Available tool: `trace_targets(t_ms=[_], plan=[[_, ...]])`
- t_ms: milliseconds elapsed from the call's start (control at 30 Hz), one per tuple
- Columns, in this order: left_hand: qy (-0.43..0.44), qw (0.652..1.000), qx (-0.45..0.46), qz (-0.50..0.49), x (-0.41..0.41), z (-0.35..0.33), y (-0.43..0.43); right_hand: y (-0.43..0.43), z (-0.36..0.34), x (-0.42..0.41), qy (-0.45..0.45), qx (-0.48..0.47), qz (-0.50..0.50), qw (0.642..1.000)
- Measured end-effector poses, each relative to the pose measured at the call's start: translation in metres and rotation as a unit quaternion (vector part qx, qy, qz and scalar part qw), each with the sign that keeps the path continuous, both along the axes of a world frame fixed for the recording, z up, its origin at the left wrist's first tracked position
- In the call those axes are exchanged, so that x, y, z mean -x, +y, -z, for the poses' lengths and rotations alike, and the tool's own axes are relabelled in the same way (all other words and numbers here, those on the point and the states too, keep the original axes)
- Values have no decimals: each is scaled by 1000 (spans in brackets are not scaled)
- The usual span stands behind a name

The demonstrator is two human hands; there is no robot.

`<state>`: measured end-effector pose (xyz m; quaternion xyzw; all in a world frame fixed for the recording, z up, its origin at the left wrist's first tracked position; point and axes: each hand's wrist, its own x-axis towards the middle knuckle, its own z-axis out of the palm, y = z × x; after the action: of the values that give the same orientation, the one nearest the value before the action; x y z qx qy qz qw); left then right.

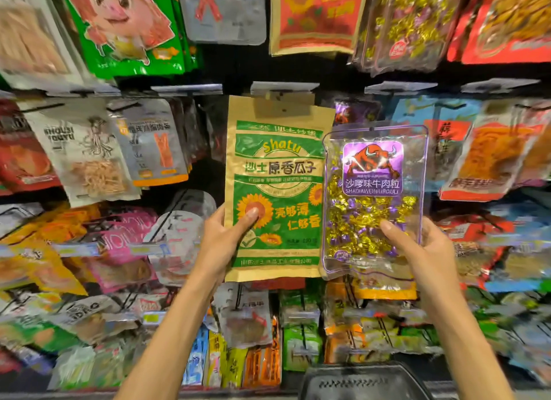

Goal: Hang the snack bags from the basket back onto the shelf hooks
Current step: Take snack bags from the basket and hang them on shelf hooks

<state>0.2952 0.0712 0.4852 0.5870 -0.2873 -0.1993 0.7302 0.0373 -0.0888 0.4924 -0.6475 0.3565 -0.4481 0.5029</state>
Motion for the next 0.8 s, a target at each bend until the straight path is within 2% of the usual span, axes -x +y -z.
trace_targets(t_ms=[800], plan=[[18,1000,17,6,-10,6,-27,-29,-7,-7,-11,5,-25,1000]])
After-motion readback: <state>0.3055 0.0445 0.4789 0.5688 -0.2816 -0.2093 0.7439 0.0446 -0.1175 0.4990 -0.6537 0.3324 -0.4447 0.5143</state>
